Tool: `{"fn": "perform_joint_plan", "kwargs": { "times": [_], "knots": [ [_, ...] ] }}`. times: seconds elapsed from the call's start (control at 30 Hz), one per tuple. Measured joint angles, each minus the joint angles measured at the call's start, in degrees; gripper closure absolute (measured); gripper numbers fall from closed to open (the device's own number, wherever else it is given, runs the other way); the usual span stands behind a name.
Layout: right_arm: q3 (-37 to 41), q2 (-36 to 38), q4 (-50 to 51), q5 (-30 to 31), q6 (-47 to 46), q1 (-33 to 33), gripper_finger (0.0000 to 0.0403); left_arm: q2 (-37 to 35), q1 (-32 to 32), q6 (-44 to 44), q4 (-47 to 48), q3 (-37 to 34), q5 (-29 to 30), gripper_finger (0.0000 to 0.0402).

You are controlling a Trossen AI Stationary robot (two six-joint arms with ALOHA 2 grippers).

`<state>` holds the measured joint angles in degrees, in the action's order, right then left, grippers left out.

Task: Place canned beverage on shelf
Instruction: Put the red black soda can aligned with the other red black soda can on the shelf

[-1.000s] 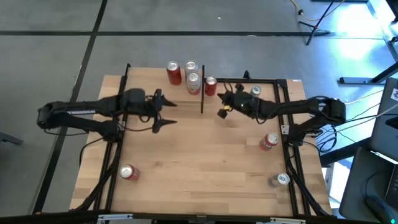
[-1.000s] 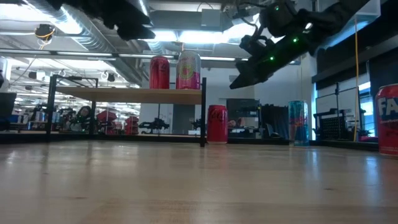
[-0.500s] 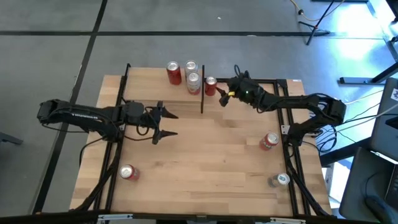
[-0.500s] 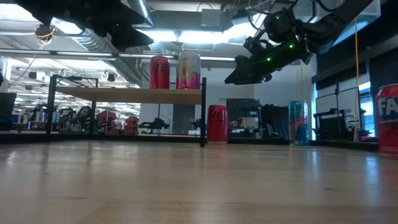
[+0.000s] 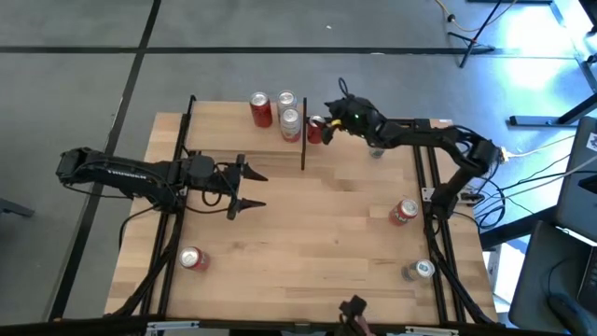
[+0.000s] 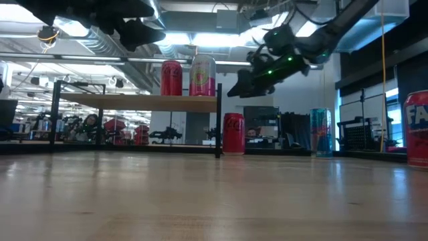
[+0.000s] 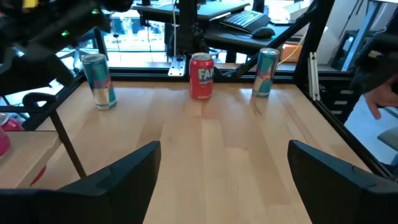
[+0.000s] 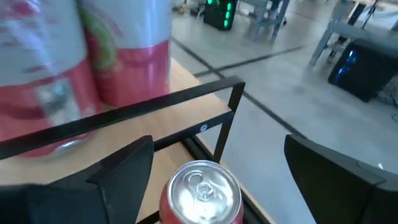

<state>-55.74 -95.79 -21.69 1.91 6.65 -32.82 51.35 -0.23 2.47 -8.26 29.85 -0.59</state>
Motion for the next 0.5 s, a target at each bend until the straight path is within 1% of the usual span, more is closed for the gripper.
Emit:
{"fn": "perform_joint_plan", "kwargs": {
  "times": [0.07,0.17,0.27,0.5],
  "knots": [
    [-1.88,-1.94,2.35,-0.02,1.18,-0.30,0.0057,0.00,0.00,-0.02,0.00,0.00,-0.01,0.0079],
    [-3.10,-4.03,2.73,-0.36,1.34,-0.20,0.0060,0.00,0.00,-1.70,-0.02,0.00,-0.01,0.0079],
    [-3.31,-5.23,2.23,-2.19,1.34,-0.22,0.0061,0.00,0.00,-2.85,-0.02,0.00,-0.01,0.0079],
    [-3.29,-8.53,2.29,-1.99,0.64,-0.20,0.0061,0.00,0.04,-2.65,-0.14,0.00,-0.09,0.0079]
  ]
}}
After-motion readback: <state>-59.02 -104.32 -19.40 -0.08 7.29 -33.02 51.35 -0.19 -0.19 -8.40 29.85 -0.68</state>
